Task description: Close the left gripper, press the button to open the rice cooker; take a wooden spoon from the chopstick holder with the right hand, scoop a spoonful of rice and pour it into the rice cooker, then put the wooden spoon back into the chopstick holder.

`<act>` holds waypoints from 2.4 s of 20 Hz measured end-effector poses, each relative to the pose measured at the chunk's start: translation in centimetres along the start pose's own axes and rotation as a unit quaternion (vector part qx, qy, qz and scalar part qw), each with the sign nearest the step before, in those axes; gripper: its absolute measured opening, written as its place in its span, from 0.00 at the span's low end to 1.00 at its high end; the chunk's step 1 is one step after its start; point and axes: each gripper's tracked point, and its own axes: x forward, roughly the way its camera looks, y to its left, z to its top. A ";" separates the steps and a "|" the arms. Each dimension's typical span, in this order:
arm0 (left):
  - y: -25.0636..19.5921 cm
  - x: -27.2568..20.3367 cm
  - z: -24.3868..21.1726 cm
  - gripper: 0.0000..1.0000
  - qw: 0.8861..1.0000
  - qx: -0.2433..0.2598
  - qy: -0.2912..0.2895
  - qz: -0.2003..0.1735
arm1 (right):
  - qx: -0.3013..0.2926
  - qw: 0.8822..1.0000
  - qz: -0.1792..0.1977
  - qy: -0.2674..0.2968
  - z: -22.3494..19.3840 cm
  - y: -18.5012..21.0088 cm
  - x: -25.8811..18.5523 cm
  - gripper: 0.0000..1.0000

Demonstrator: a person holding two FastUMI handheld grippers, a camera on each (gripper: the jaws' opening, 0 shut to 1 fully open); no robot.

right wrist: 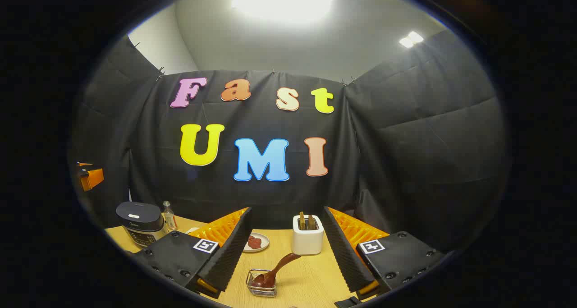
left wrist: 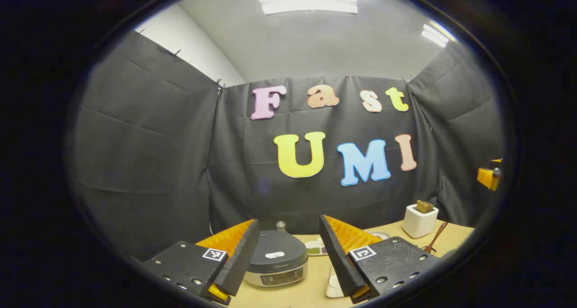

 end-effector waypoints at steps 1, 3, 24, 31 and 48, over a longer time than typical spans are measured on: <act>-0.1 -0.1 0.0 0.83 1.000 -0.001 0.000 0.000 | 0.000 1.000 0.000 0.000 0.0 0.0 0.0 0.97; -0.2 -0.2 -0.1 0.83 1.000 0.000 0.001 -0.003 | -0.002 1.000 0.002 0.000 0.1 0.0 0.0 0.98; -1.3 -0.1 1.2 0.83 1.000 0.004 -0.004 -0.004 | -0.005 1.000 0.016 0.002 0.0 -0.6 0.8 0.98; -2.1 -0.2 1.4 0.83 1.000 0.005 0.006 -0.003 | -0.003 1.000 0.028 0.009 -0.8 -1.7 0.8 0.97; 1.3 2.2 2.3 0.05 0.998 0.014 -0.008 0.066 | 0.014 0.998 0.056 0.016 -2.5 -3.0 1.1 0.97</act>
